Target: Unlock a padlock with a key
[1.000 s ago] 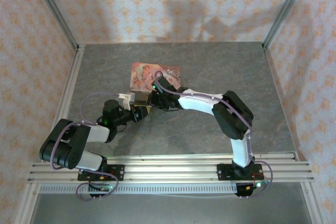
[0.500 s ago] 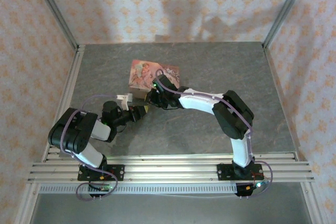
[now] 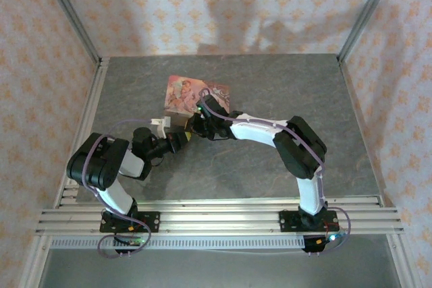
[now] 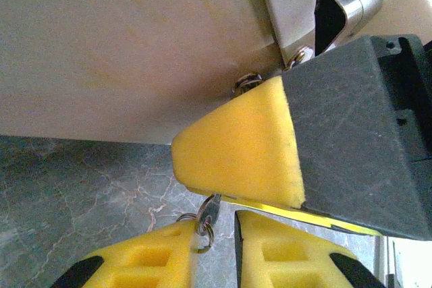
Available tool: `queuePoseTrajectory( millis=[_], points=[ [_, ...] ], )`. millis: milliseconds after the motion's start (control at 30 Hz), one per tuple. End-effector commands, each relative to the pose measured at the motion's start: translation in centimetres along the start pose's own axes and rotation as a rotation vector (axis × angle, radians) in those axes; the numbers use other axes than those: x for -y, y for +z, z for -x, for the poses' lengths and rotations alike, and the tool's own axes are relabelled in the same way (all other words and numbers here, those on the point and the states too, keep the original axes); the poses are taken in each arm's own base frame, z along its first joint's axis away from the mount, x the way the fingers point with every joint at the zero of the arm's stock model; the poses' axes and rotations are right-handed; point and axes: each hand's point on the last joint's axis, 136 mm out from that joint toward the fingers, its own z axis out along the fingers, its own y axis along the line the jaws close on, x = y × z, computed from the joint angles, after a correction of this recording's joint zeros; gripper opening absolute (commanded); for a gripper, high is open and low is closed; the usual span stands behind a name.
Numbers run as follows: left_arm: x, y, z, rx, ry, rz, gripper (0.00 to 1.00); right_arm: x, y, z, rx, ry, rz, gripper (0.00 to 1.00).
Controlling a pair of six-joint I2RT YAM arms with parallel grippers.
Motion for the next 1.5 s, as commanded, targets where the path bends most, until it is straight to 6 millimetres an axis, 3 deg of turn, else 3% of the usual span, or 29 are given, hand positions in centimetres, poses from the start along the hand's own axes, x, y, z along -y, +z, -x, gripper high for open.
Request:
queuePoseTrajectory(
  millis=[0, 267, 500, 767, 933, 1167, 1467],
  points=[
    [1.5, 0.2, 1.8, 0.045, 0.063, -0.062, 0.21, -1.3, 0.1, -2.4, -0.128, 0.095, 0.08, 0.0],
    [1.6, 0.3, 2.1, 0.053, 0.076, -0.063, 0.2, -1.4, 0.1, -2.5, -0.137, 0.109, 0.088, 0.0],
    [1.6, 0.2, 2.2, 0.052, 0.099, -0.048, 0.0, -0.6, -0.1, -2.8, -0.139, 0.106, 0.055, 0.0],
    [1.5, -0.6, 1.2, 0.011, 0.233, 0.045, 0.0, -0.3, -0.2, -2.8, -0.16, 0.095, -0.001, 0.0],
    [1.9, -0.1, -1.1, -0.085, 0.418, 0.178, 0.0, -0.6, -0.6, -3.0, -0.183, 0.103, -0.024, 0.0],
    [1.7, -0.4, -1.5, -0.057, 0.524, 0.291, 0.0, -0.2, -1.5, -3.3, -0.216, 0.087, -0.088, 0.0],
    [2.0, -0.5, -2.9, -0.067, 0.772, 0.502, 0.0, 2.3, -2.2, -4.5, -0.284, 0.03, -0.226, 0.0]
  ],
)
